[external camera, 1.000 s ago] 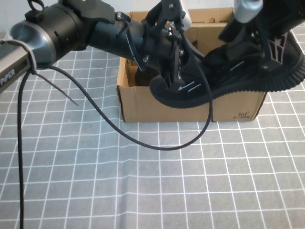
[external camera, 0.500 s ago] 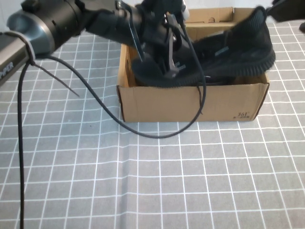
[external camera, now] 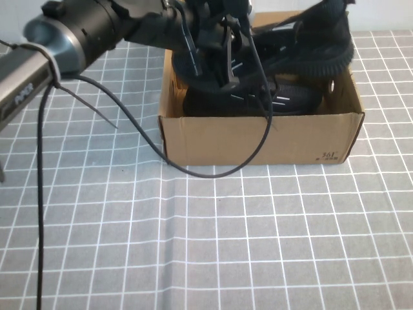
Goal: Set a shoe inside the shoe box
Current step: Place the shoe in the shoe box
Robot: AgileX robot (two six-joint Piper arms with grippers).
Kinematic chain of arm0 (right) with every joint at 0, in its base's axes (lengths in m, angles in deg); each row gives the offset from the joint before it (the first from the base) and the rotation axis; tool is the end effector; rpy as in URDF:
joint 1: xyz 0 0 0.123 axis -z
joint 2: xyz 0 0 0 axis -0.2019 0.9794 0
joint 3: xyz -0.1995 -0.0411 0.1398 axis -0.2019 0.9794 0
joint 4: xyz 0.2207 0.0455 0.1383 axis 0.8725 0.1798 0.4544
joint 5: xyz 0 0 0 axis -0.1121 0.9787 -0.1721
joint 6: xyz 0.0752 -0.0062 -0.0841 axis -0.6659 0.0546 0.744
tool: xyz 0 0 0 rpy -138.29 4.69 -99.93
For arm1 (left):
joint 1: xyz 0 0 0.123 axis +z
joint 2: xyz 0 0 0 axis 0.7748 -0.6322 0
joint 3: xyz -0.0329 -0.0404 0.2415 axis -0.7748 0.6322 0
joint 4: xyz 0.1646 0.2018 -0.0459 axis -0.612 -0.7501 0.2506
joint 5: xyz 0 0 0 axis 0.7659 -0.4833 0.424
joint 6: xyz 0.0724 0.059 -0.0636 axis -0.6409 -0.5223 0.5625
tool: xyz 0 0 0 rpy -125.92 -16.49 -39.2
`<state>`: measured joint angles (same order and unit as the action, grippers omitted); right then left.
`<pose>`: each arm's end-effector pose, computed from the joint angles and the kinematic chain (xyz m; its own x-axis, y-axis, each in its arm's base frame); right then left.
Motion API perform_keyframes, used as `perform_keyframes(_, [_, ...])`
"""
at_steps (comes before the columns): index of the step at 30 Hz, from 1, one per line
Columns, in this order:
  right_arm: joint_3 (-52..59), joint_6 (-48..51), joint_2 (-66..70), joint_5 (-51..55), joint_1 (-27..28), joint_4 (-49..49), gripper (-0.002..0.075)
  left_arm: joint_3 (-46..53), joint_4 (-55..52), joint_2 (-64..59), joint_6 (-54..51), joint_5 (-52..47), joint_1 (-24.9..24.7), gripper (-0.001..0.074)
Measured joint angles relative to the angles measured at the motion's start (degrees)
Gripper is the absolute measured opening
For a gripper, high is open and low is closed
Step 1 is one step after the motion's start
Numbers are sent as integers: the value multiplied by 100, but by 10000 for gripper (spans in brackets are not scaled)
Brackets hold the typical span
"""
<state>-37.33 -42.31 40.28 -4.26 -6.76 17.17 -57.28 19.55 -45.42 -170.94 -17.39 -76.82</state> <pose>0.2262 0.0872 0.4042 -0.4928 -0.5886 -0.6409 -0.6312 0.7488 -0.2024 0.4124 -0.2588 0.2836 0.3027 0.6498 -0.6973 0.8282 0.1827 0.5298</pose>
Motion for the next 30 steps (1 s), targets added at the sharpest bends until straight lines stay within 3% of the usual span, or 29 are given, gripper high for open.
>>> perform_keyframes(6, [783,-143,-815,-332,0,22,-15,-309,108,-135,-230,434,0,29])
perform_keyframes(15, [1524,-235,-1230,-373,0,35,-16,-810,148,-115,-280,-385,0,29])
perform_keyframes(30, [1646,-248,-1230,-452,0,35,-16,-820,-274,-859,-281,-1195,11,29])
